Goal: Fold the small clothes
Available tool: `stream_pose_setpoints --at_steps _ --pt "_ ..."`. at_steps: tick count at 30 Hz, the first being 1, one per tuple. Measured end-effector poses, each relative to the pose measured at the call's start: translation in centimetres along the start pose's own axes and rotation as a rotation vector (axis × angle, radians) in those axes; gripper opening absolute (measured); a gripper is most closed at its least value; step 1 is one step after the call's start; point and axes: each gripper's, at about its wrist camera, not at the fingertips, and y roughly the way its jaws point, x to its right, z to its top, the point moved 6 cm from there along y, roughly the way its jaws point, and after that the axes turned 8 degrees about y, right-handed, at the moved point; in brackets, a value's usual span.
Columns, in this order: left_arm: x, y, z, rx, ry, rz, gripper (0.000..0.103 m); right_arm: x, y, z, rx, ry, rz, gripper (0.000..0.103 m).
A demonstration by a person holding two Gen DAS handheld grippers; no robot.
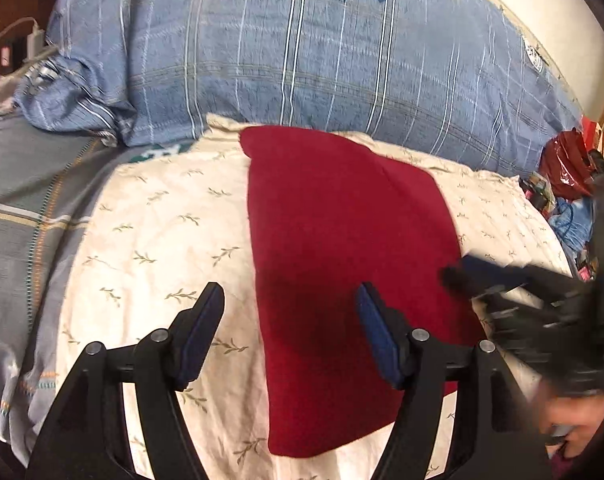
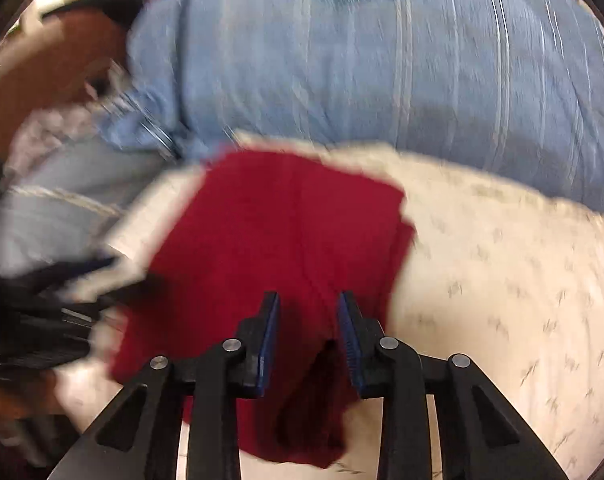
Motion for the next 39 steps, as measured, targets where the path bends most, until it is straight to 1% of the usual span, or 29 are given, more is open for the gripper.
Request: stream_pose_setpoints --at_steps 1,5,7,9,11,12,15,19,24,29,39 --pt "0.1 -0.3 -0.1 0.008 0.009 0.012 0.069 0.5 0.9 -0.4 -0.007 0.006 -0.032 0.03" --pt "-0.2 -1.4 0.0 0.039 0.031 0.049 0.071 1.0 -1.1 0.1 0.037 0.072 0.041 0.032" --pt "-0.3 -1.9 0.2 0.058 0.027 0.067 0.071 1.0 -2.4 0.2 0.054 0.089 0.061 0.035" --pt "-0.3 -2.3 0.3 0.073 0.021 0.076 0.071 0.8 -3.5 0.3 0.07 0.116 0.082 0.054" --pt "-0.2 -2.7 0.4 0.089 0.018 0.08 0.072 0.6 -4.7 0.2 0.098 0.132 0.082 0.06" --pt "-0.2 -2.9 0.5 0.095 0.019 0.084 0.072 0.4 -5.3 0.1 0.118 0.128 0.072 0.061" --pt "0.2 -3.4 0.7 0.108 0.03 0.092 0.073 -0.2 -6.0 -0.1 0.132 0.103 0.039 0.066" --pt "0.4 -3.9 0.6 0.114 0.042 0.094 0.073 -0.3 -6.9 0.0 0.159 0.106 0.028 0.068" --pt "0.5 -4.1 0.6 0.117 0.036 0.098 0.073 -0.2 -7.6 0.1 0.17 0.127 0.037 0.069" --pt "0.5 -4.5 0.6 0.127 0.04 0.104 0.073 -0.4 -7.6 -0.1 0.164 0.126 0.033 0.069" --pt "-0.3 -4.9 0.6 0.139 0.038 0.14 0.073 -0.8 -6.7 -0.3 0.136 0.136 0.058 0.069"
